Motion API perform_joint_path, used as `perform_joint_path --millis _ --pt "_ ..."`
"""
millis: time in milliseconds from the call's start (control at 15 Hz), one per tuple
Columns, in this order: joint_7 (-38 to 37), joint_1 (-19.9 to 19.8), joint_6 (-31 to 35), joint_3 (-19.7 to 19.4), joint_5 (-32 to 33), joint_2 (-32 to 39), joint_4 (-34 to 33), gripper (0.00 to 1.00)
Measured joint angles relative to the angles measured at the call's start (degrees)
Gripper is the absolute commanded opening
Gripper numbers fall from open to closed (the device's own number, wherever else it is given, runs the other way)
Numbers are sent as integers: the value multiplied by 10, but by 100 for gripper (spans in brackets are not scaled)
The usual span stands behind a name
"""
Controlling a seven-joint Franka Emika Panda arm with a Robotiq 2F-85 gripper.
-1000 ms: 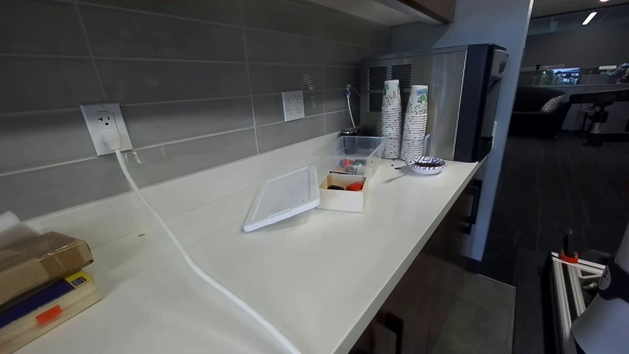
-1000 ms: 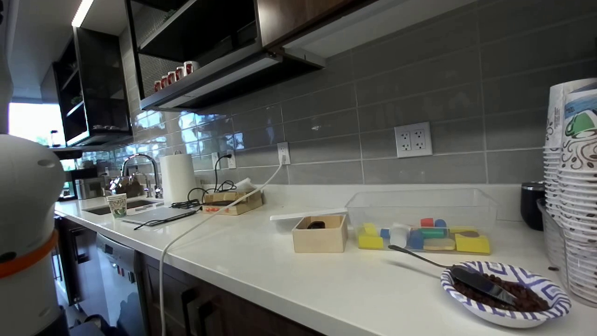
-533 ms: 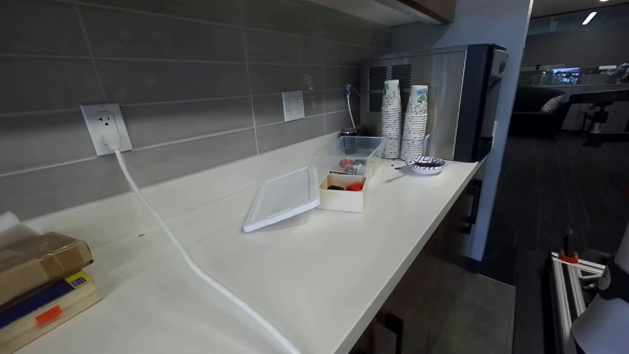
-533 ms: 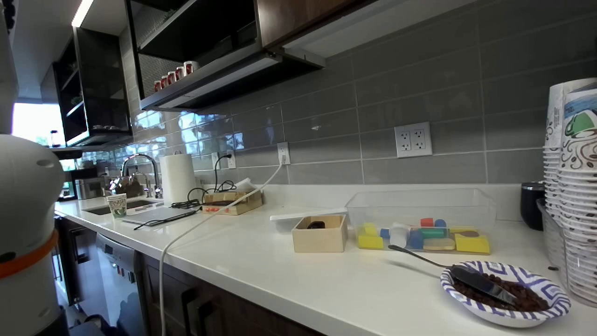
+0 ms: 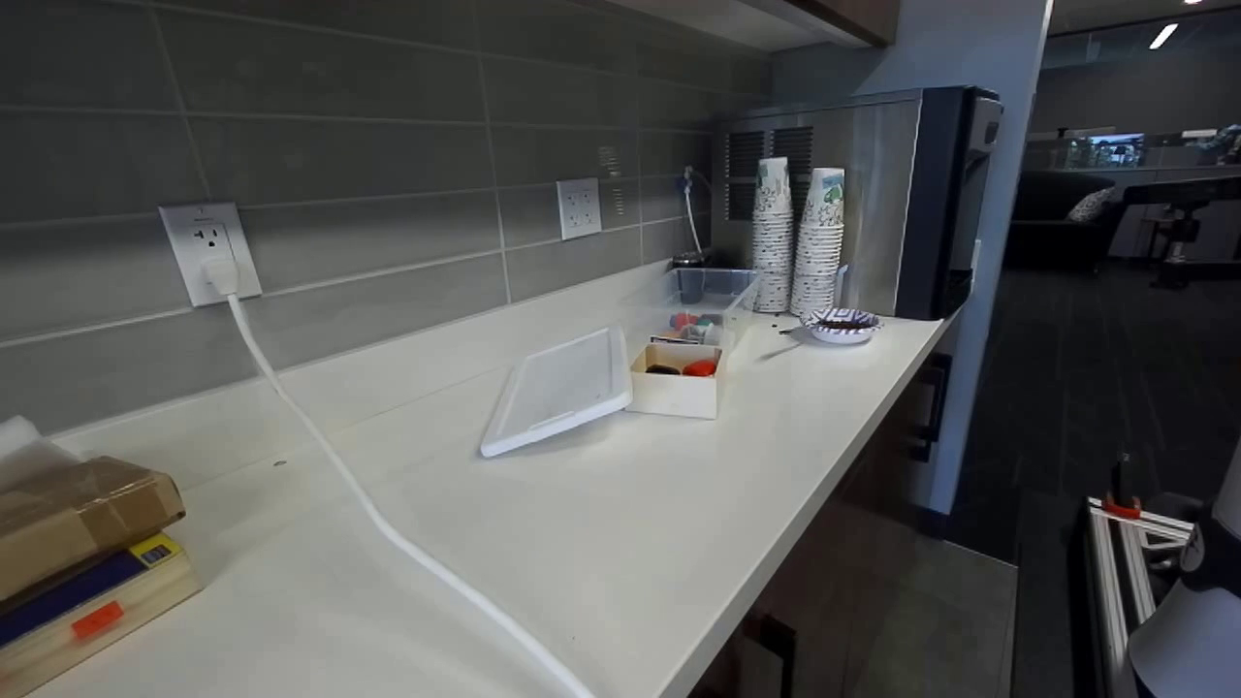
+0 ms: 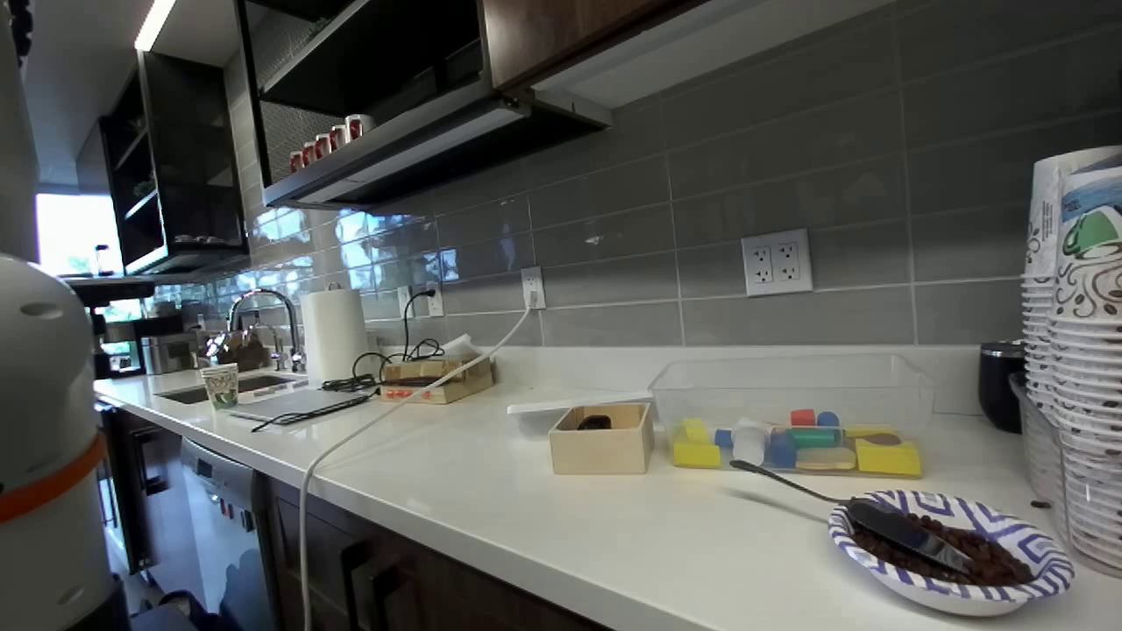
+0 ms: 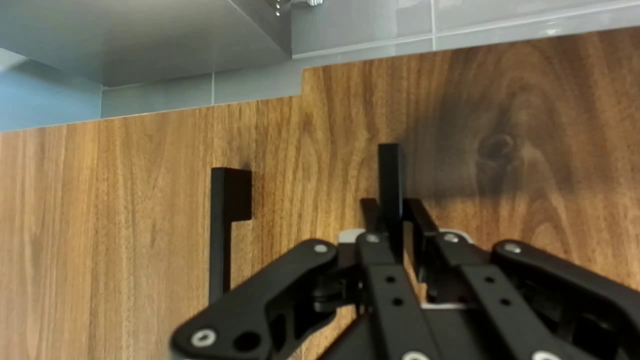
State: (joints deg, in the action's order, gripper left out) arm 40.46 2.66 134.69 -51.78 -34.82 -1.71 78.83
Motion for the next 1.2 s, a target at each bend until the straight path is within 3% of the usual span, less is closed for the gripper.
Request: perform_joint_path --millis 133,267,333,733,800,867,1200 --pt "-3 -29 1 31 10 -3 2 41" --pt "-14 -29 5 37 36 -15 10 41" --pt "-22 -29 8 42 54 -24 17 5" --pt "-68 -38 50 85 170 -90 78 4" --pt "-76 -43 56 93 184 -102 90 43" --pt "-82 -48 60 101 194 -111 99 44" --pt "-88 -71 74 141 235 -143 137 81"
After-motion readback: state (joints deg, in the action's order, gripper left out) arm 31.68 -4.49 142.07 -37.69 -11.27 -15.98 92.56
